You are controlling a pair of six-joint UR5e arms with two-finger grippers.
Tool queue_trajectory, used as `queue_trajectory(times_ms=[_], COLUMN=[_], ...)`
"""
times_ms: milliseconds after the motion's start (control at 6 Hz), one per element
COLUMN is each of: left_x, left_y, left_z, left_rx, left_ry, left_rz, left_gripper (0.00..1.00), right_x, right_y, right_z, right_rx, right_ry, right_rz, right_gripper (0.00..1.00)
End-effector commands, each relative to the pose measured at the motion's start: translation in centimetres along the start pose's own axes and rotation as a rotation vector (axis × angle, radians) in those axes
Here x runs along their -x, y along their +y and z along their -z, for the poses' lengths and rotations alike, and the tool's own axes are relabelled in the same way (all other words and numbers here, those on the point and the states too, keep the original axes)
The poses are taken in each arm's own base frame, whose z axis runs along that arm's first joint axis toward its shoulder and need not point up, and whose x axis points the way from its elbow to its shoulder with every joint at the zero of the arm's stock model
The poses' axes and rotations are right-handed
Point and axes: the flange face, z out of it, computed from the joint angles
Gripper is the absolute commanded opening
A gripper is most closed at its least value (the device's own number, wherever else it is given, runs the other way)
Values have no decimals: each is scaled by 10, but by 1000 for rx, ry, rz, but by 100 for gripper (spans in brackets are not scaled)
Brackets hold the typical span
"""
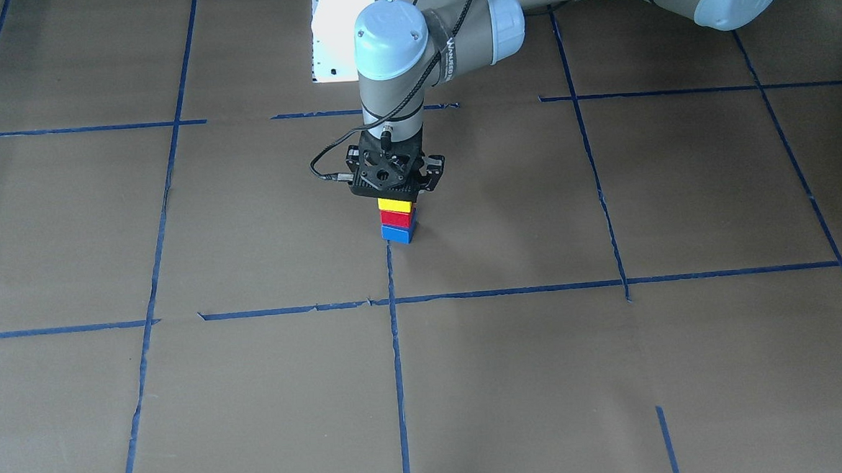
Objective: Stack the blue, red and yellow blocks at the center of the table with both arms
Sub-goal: 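Lower the yellow block onto the red block with the left gripper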
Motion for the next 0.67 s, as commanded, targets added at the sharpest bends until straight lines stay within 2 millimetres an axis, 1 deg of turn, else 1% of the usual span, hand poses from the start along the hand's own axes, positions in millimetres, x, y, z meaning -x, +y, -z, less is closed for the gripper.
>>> queue_trajectory(times_ms=[0, 167, 500], left_x=[0, 0, 1], left_y=[0, 0, 0], left_z=[0, 0, -1], left_rx=[0, 0, 0], left_ry=[0, 0, -1], left_rz=[-2, 0, -1], left_gripper=[43, 46, 49], right_x=[0, 0, 0], right_y=[0, 0, 0], right_z=[0, 0, 0], right_rx=[0, 0, 0], right_ry=[0, 0, 0], right_rz=[0, 0, 0], right_gripper=[100, 100, 100])
